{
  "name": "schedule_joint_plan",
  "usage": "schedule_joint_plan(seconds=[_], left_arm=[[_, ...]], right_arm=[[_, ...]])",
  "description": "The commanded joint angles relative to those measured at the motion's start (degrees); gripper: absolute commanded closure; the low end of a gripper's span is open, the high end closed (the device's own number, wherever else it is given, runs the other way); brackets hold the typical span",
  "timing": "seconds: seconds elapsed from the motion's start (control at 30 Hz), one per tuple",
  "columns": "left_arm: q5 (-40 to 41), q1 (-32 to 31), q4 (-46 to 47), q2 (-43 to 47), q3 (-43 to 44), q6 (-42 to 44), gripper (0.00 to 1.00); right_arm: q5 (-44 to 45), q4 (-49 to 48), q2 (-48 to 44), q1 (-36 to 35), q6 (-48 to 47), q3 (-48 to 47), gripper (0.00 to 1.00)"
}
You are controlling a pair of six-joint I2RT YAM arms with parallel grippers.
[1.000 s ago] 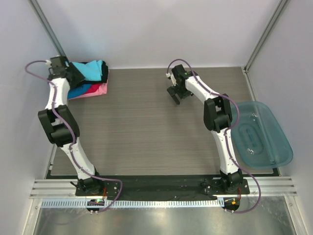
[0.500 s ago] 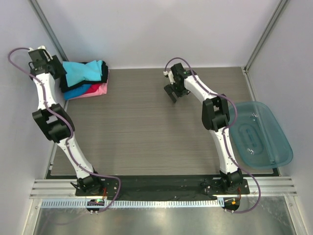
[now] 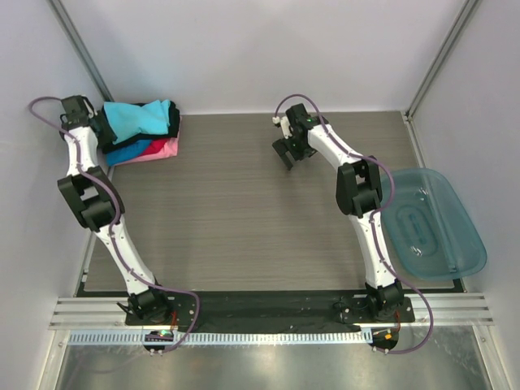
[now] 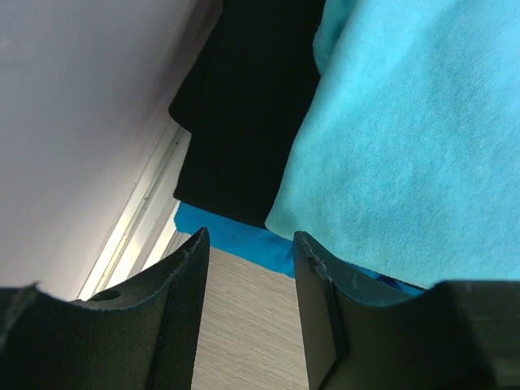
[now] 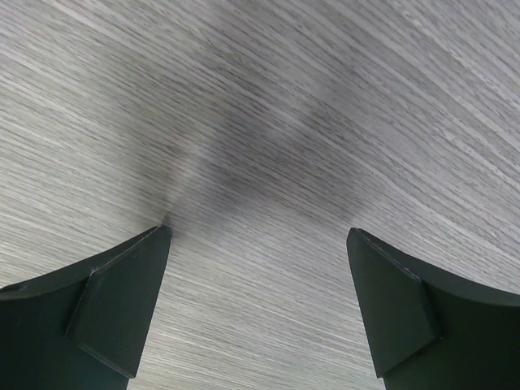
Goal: Fold and stack the t-shirts
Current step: Neatly place the folded tshirt to the corner
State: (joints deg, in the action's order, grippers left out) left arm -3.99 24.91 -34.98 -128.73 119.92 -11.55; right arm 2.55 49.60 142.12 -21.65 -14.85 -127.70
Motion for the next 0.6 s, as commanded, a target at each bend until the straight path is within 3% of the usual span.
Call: schedule_joint_plan(seconds=[0.0,0.37,0.57], left_arm=[[0.12,-0.56,2.11,-0.3,1.11,0.04,0.55],[0.12,-0.82,4.3,-4.34,4.62,-1.45,0.61],[-1.02,-1.26,5.01,-5.83,6.56,-2.51,0.73]], right_arm=[[0.09,-0.91,2.72,0.2,-0.18,-0.53,0.03],[0.97,-1.0,2.28,0.2,-0.09,-0.27,0.03],[1.32,-1.18,1.58,0.12,-0.18,0.96,0.03]])
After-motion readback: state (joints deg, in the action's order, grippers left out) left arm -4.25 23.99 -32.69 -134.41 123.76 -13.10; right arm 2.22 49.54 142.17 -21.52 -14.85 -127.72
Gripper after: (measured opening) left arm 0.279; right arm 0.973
